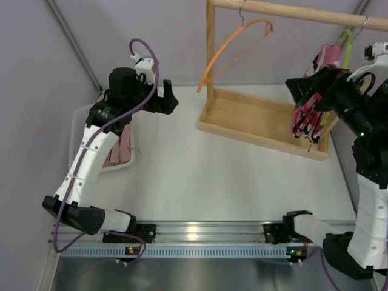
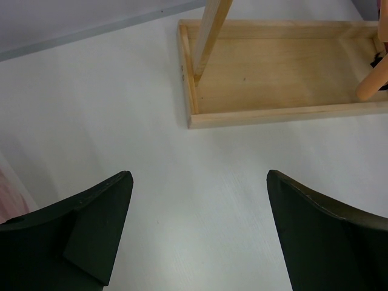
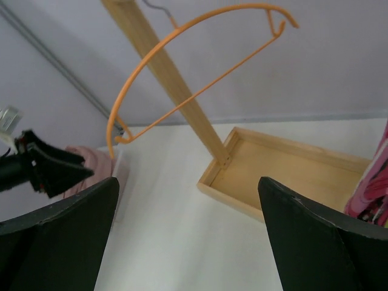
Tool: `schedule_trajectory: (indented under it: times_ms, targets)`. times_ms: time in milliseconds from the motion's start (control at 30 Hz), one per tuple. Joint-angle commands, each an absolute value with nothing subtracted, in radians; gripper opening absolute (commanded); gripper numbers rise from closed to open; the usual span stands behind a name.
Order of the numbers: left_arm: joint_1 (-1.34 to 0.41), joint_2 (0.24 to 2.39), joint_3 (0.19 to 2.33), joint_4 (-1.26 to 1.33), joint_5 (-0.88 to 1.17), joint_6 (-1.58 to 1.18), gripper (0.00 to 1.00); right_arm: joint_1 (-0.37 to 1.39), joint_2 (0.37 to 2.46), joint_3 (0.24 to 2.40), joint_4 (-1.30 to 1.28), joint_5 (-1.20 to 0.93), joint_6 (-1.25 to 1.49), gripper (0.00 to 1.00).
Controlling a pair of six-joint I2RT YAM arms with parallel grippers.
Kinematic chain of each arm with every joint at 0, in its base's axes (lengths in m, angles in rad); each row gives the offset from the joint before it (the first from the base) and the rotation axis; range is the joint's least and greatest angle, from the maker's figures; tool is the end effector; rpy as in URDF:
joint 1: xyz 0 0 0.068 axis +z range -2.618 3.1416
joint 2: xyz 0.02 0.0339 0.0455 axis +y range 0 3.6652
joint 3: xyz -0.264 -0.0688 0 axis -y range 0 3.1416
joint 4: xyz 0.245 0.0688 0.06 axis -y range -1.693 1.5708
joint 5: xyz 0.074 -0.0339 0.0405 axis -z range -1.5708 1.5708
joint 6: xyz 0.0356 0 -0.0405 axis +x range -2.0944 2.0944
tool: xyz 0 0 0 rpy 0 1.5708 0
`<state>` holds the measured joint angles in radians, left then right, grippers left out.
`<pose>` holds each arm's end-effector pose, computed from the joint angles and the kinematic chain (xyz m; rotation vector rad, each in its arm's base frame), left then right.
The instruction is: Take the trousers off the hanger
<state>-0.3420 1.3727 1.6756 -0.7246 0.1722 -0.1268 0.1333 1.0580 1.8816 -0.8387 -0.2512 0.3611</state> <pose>0.2650 -0.1008 0.4580 0.3282 1.9902 -0.4719 0.1192 0.0249 0.5624 -0.0159 1.6160 0.5829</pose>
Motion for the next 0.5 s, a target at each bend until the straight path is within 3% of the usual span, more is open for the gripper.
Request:
schedule_trajectory:
  times_ms: [0, 200, 333, 467]
  targets:
    - [-0.339, 1.356, 1.712, -0.655, 0.202, -0.138, 0.98, -0.042, 1.115, 1.973, -0.876, -0.377, 0.483, 0.99]
    - [-0.337, 1.341, 1.707, -0.646, 0.196, -0.132, 0.98, -0.441, 1.186, 2.046, -0.887, -0.806, 0.638, 0.99]
    - [-0.339, 1.319, 1.681, -0.621, 0.183, -0.123, 0.98, -0.739, 1.21, 1.982, -0.81, -1.099, 0.733, 0.96]
    - [-0.339, 1.298, 1.645, -0.592, 0.178, -0.121, 0.98, -0.961, 1.216, 1.931, -0.721, -1.196, 0.781, 0.92]
